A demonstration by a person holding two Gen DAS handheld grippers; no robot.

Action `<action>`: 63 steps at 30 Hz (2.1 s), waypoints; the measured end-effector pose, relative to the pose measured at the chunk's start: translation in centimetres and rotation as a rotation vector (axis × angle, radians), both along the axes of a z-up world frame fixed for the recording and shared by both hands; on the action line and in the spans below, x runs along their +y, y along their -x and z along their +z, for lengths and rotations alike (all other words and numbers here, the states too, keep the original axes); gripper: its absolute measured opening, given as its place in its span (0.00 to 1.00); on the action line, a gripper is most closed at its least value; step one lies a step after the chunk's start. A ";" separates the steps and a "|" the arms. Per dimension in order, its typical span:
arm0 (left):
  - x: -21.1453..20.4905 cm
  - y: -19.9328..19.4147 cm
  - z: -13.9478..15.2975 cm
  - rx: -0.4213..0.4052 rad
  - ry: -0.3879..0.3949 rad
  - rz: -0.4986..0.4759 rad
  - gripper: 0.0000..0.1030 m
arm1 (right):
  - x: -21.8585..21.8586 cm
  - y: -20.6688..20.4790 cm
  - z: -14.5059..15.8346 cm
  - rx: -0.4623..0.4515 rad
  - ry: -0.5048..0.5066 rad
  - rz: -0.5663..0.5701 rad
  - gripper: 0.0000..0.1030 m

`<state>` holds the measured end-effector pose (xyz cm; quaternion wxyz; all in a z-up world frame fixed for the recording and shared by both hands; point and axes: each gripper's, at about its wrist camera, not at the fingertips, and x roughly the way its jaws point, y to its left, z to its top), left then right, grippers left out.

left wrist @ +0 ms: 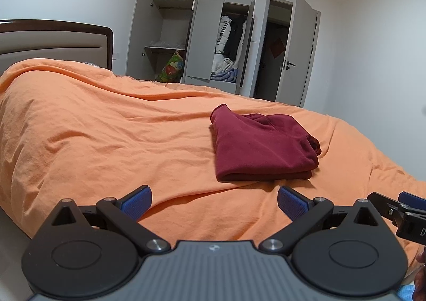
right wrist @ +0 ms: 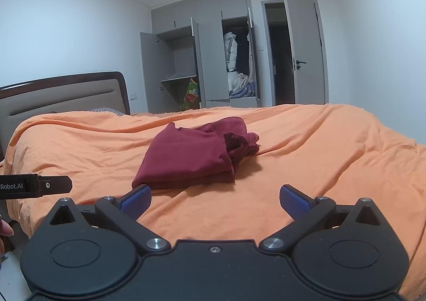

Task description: Fold small clothes

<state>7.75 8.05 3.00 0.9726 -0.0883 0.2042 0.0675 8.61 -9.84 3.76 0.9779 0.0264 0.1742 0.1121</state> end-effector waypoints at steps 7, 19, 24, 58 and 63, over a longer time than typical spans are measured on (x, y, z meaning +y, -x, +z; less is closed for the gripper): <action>0.0 0.0 0.0 0.001 -0.003 0.000 1.00 | 0.0 0.0 -0.1 -0.002 -0.004 -0.003 0.99; 0.0 0.0 -0.1 0.006 -0.002 -0.003 1.00 | 0.0 0.0 -0.2 -0.001 -0.005 -0.004 0.99; 0.0 0.2 -0.1 0.006 -0.002 -0.011 1.00 | 0.0 0.0 -0.2 -0.001 -0.006 -0.004 0.99; 0.0 0.2 -0.2 0.009 -0.007 -0.013 1.00 | 0.0 0.0 -0.3 0.001 -0.006 -0.003 0.99; 0.1 -0.1 -0.3 0.039 -0.014 0.010 1.00 | 0.0 -0.1 -0.3 0.001 -0.006 -0.004 0.99</action>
